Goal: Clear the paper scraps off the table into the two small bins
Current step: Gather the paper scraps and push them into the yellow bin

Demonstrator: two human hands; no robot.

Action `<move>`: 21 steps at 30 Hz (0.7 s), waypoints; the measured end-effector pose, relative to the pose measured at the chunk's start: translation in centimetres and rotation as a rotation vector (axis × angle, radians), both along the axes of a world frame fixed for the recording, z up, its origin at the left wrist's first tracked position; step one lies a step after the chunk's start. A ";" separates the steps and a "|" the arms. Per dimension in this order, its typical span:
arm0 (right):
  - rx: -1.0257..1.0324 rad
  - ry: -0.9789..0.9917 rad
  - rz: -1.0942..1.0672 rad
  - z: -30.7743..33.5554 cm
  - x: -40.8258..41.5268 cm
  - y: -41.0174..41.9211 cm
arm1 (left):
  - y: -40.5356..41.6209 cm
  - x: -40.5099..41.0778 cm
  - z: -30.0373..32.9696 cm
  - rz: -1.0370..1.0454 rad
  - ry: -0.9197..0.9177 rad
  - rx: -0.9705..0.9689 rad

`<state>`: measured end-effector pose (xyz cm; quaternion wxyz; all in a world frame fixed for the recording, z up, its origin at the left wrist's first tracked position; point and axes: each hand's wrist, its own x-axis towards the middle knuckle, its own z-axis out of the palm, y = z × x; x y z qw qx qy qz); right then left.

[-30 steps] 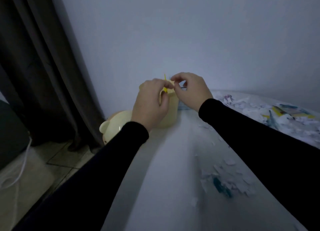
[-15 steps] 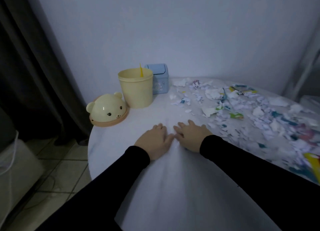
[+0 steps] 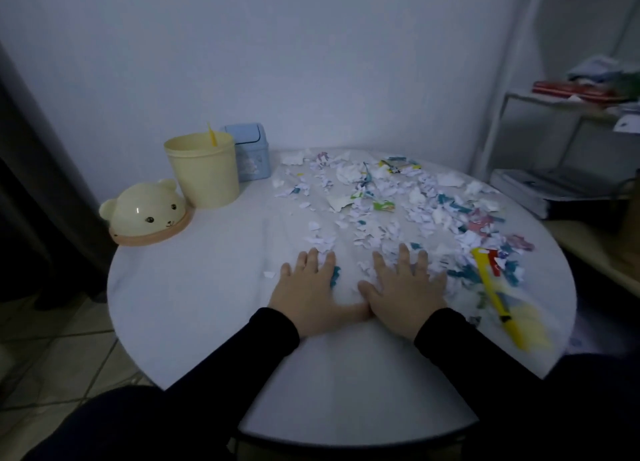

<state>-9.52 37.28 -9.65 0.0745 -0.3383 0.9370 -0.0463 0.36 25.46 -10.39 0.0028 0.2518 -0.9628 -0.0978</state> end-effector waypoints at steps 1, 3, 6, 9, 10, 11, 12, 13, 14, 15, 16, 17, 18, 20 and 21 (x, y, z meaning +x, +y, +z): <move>-0.017 -0.018 -0.005 -0.2 -0.3 0.2 | 0.3 -0.4 -0.1 -0.006 0.024 0.008; -0.072 -0.029 0.033 -0.2 -1.1 -0.1 | 0.5 -1.2 -0.2 -0.018 0.054 0.025; -0.170 0.020 0.158 0.6 -1.8 -0.9 | 0.4 -2.2 -0.3 -0.029 0.120 0.015; -0.344 0.106 0.130 2.1 -1.5 0.1 | 1.6 -2.2 0.1 0.011 0.152 -0.001; -0.399 0.130 0.081 2.3 -1.4 0.9 | 2.6 -2.1 0.1 0.000 0.158 -0.005; -0.422 0.152 0.017 2.5 -1.5 1.8 | 3.7 -1.9 0.2 -0.019 0.166 -0.002; -0.408 0.160 -0.064 2.4 -1.7 2.8 | 4.9 -1.9 0.1 -0.044 0.171 0.008; -0.356 0.148 -0.161 2.2 -2.1 3.9 | 6.0 -2.0 -0.2 -0.075 0.159 0.008; -0.282 0.113 -0.258 2.0 -2.5 4.7 | 6.8 -2.3 -0.6 -0.095 0.132 -0.013; -0.215 0.064 -0.342 1.6 -2.9 5.6 | 7.5 -2.9 -1.2 -0.102 0.103 -0.034; -0.173 0.013 -0.398 1.2 -3.3 6.0 | 7.8 -3.5 -1.6 -0.090 0.090 -0.043; -0.154 -0.035 -0.425 0.8 -3.5 6.2 | 7.8 -4.0 -1.7 -0.063 0.090 -0.041; -0.146 -0.074 -0.433 0.3 -3.6 6.2 | 7.7 -4.7 -1.8 -0.032 0.092 -0.034; -0.156 -0.112 -0.412 -0.3 -4.1 5.8 | 7.2 -6.1 -1.5 0.009 0.072 -0.043; -0.181 -0.111 -0.384 -0.4 -4.5 5.4 | 7.0 -6.8 -1.3 0.023 0.065 -0.052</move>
